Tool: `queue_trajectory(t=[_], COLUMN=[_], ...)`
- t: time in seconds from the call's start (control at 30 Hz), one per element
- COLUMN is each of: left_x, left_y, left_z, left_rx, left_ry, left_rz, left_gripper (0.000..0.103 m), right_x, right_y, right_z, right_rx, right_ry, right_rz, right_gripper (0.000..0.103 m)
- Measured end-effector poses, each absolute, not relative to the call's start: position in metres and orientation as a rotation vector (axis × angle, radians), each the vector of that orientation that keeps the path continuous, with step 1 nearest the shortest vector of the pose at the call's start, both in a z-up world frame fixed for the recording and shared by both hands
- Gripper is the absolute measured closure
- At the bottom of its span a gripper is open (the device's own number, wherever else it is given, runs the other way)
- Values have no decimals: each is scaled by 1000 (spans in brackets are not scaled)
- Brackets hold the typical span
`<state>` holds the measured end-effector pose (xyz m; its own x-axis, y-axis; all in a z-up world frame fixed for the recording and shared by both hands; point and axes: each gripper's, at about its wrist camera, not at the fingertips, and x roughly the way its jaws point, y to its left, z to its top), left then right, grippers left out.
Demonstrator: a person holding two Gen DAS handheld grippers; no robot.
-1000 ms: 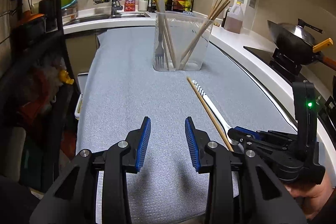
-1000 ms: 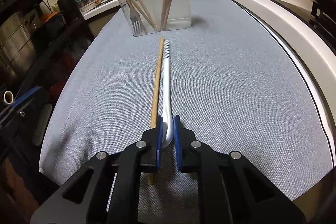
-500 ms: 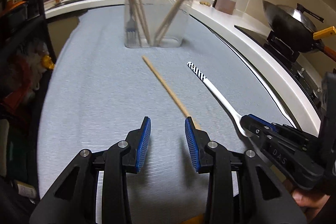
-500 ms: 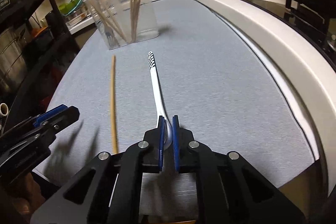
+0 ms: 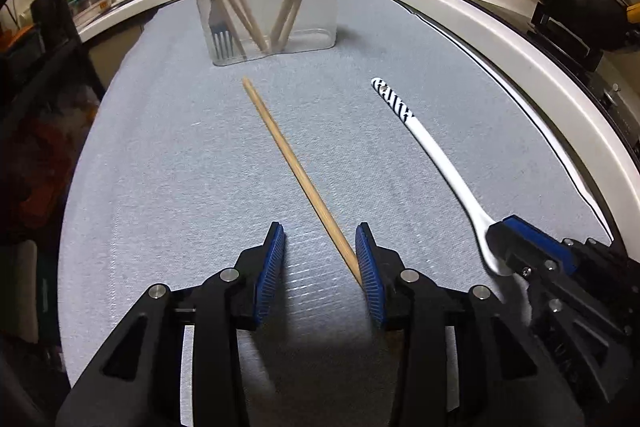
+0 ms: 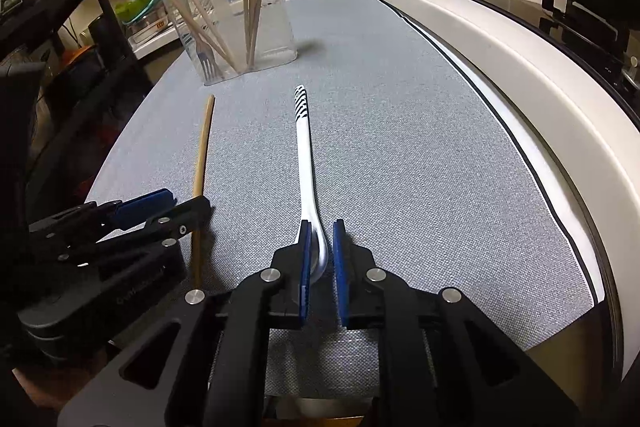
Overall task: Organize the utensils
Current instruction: 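Close the left tool on the wooden chopstick while the right tool grasps the white spoon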
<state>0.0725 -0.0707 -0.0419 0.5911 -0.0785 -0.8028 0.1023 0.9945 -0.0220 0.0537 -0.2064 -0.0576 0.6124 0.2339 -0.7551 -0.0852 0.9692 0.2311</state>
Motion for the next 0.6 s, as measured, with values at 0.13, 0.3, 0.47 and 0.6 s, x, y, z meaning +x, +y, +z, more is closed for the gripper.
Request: queue_trajectory(t=[0.13,0.3,0.47,0.6], left_x=[67,54,42,37], left_y=[-49,-14,3,-3], left_z=[-39,-39,-41,-42], left_rx=[7,-42,-63,-26], left_ry=[933,963,958,928], left_rz=[-85,-73,-79,-81], left_gripper=[94,96,95,95], right_x=[51,47,45,45], right_y=[-201,-194,-189,-187], right_z=[-57,-57,-58,-59], right_rx=[175,165,148,141], right_ry=[894,905,908,901], right_rz=[183,203,206,197], right_gripper=[90,88,84,87])
